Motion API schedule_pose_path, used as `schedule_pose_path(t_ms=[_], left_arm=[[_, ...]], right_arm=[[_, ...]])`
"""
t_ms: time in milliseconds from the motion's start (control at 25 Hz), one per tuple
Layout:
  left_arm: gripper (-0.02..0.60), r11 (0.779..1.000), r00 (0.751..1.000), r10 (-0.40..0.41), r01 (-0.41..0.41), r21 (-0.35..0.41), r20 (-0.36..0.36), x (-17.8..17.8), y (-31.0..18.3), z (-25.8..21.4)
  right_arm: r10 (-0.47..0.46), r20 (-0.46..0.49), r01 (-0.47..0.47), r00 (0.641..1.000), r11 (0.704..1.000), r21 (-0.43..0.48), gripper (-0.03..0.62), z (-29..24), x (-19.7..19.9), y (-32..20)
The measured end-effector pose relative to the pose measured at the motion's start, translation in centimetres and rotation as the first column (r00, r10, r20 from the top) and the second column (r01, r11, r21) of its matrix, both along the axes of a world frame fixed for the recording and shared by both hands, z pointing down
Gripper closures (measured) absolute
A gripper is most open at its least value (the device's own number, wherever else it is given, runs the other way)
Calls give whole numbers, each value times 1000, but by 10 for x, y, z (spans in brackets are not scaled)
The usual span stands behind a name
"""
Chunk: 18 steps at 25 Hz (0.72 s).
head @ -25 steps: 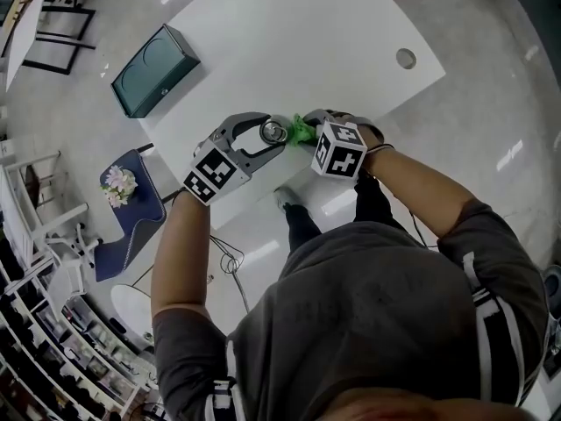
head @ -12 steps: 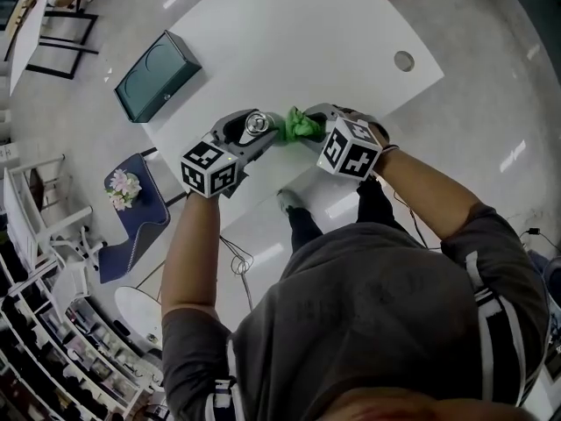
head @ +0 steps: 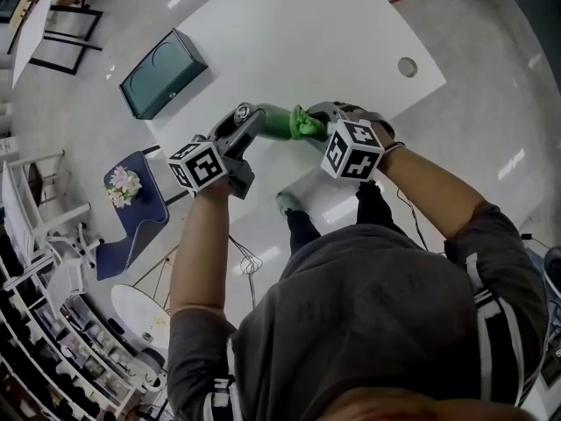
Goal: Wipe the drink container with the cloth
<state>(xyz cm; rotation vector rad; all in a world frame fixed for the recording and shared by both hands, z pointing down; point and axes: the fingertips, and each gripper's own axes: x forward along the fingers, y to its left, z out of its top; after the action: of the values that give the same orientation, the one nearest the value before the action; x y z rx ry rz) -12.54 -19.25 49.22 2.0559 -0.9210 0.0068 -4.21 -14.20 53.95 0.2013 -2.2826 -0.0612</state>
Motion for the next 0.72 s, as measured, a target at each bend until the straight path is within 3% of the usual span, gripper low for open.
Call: schedule_pose_path(t_ms=[160, 360, 520, 720], left_arm=[[328, 986, 981, -163, 158, -56, -106, -16, -7, 0], [328, 933, 912, -357, 335, -133, -204, -22, -16, -3], [328, 913, 898, -397, 364, -186, -189, -16, -18, 12], [330, 910, 895, -400, 362, -201, -200, -12, -15, 13]], right_arm=[[53, 30, -55, 998, 996, 72, 476, -23, 3, -15], [-13, 76, -11, 997, 951, 310, 476, -80, -24, -14], [-61, 30, 47, 998, 941, 336, 476, -59, -38, -9], [-57, -47, 70, 997, 935, 349, 477, -44, -28, -16]])
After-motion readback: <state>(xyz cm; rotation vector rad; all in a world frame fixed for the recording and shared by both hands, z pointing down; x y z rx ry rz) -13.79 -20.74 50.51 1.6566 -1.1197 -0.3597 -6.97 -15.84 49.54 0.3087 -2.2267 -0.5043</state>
